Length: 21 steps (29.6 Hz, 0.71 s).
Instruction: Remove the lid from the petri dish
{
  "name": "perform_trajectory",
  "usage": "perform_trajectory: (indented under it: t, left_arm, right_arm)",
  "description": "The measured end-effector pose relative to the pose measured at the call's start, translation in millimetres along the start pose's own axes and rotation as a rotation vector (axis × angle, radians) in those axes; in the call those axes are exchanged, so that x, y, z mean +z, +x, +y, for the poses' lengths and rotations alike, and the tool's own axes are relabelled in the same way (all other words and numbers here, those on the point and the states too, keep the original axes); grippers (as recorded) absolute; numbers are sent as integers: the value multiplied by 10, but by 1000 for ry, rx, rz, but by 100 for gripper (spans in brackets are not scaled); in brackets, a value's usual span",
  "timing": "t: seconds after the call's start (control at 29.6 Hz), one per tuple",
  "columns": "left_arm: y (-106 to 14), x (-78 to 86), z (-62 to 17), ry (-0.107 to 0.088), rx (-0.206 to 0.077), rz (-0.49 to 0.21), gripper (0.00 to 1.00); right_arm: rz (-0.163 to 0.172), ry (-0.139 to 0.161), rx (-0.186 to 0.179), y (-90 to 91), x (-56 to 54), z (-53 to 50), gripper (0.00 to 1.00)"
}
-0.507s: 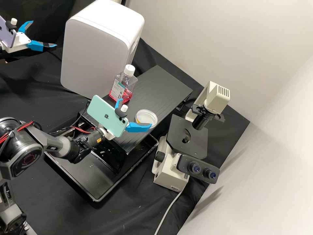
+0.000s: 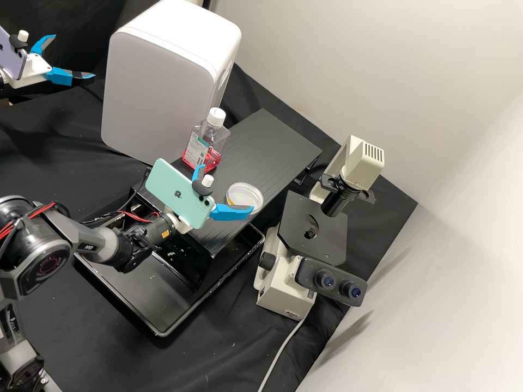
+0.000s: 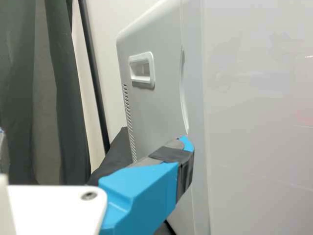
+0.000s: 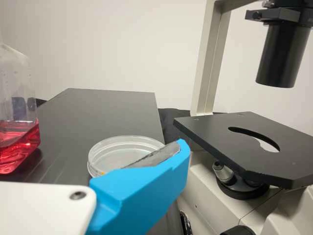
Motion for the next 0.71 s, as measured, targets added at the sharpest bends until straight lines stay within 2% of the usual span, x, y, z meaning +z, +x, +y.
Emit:
perform_trajectory:
  t: [0.1, 0.24, 0.3, 0.37, 0.47, 0.71]
  left_arm:
    - [-5, 17, -10, -6, -6, -20, 100]
    - [-72, 39, -79, -13, -30, -31, 100]
    - [-152, 81, -109, -29, -45, -42, 100]
    - [-236, 140, -127, -37, -52, -63, 100]
    - [-345, 227, -169, -37, -67, -104, 100]
    - [-580, 421, -228, -42, -74, -198, 100]
  right_arm:
    - [0, 0, 0, 0, 0, 0, 100]
    - [0, 0, 0, 0, 0, 0, 100]
    - [0, 0, 0, 0, 0, 0, 100]
    - [0, 0, 0, 0, 0, 0, 100]
    - [0, 0, 0, 0, 0, 0, 100]
    - [0, 0, 0, 0, 0, 0, 100]
